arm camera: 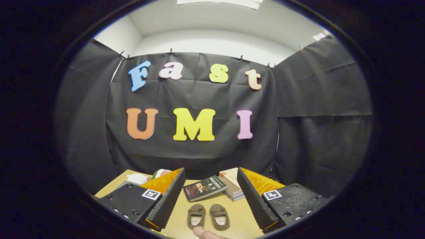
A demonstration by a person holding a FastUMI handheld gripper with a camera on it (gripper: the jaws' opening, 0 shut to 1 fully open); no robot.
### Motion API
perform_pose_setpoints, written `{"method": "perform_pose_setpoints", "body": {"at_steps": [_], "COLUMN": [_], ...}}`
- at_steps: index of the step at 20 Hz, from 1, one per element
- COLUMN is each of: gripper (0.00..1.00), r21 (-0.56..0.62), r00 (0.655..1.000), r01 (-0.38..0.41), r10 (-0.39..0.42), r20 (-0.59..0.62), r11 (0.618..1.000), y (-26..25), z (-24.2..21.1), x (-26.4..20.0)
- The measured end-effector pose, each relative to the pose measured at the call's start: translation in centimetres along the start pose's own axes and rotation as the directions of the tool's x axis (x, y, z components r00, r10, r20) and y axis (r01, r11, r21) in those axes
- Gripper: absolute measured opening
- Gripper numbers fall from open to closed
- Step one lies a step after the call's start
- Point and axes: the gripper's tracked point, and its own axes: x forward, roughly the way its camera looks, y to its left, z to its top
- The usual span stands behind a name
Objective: Open the storage box then place both shoes into the box .Put the left shoe in first, then the right shoe, with the right side of both shoes facing outward in a uniform manner.
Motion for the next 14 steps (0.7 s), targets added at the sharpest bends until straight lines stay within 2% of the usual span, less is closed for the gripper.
{"method": "perform_pose_setpoints", "body": {"at_steps": [7, 14], "gripper": [0.95, 0.95], "r21": [0.063, 0.019], "r00": [0.999, 0.996], "r01": [-0.012, -0.055], "r10": [0.014, 0.057], "r20": [-0.029, -0.075], "r11": [0.998, 0.998], "y": [-0.5, -0.9], "z": [-0.8, -3.1], "x": [1.0, 3.6]}}
